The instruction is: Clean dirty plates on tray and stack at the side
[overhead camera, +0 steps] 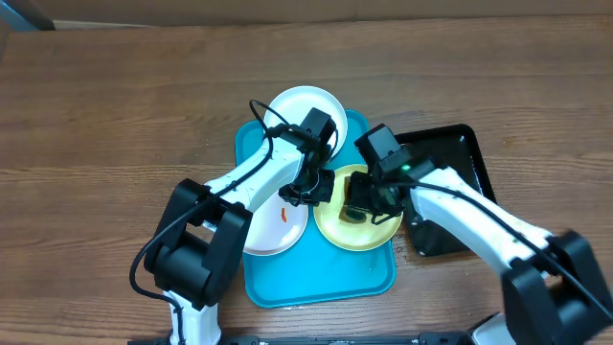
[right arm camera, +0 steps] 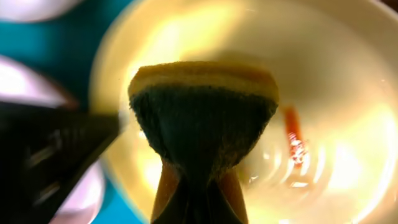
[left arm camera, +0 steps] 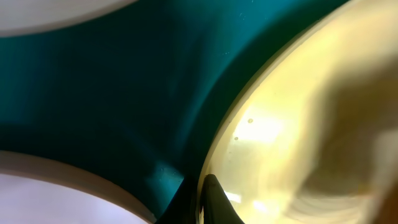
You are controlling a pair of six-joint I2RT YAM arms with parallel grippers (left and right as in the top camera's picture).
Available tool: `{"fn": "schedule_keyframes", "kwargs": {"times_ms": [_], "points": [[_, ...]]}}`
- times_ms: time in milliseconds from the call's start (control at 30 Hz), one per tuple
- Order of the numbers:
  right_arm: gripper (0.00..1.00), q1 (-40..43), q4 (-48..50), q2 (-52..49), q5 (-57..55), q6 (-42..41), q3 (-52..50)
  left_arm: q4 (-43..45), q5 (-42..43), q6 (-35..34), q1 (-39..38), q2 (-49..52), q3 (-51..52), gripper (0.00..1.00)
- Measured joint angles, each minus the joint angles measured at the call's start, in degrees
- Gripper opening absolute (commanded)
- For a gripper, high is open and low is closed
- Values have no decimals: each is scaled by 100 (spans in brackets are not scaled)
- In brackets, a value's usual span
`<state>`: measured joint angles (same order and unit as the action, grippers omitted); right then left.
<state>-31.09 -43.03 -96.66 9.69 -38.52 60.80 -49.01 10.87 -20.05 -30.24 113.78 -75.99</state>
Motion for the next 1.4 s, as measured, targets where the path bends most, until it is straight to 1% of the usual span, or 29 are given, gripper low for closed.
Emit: {"fn": "schedule_keyframes", "kwargs": {"times_ms": [33,133,267,533,767,1000,1100,1233,1400], "points": [[4,4,-7,-90,-48,-55,-9,0,2,-7,0,0,0,4],[4,74,-63,-404,-136,-199,-11,24,4,-70,7,0,0,4],[4,293,-446,-553,-164,-280,146,85,136,-103,33,0,0,4],[4,551,-1060,-566,-695,-304,306,101,289,-107,39,2,0,4],[4,577,-1766,-573,-1526,-385,420,33,396,-109,39,2,0,4],[4,577,-2455,-623,-1869,-431,863,-52,485,-170,33,2,-2,4],[4,599,-2616,-492,-2044,-426,1008,-79,413,-214,35,2,-2,4],[4,774,-2741,-79,-2411,-374,1091,-160,221,-232,125,2,-2,4],[4,1292,-2581,516,-2487,-2,1174,-157,140,-232,186,2,-2,4]]}}
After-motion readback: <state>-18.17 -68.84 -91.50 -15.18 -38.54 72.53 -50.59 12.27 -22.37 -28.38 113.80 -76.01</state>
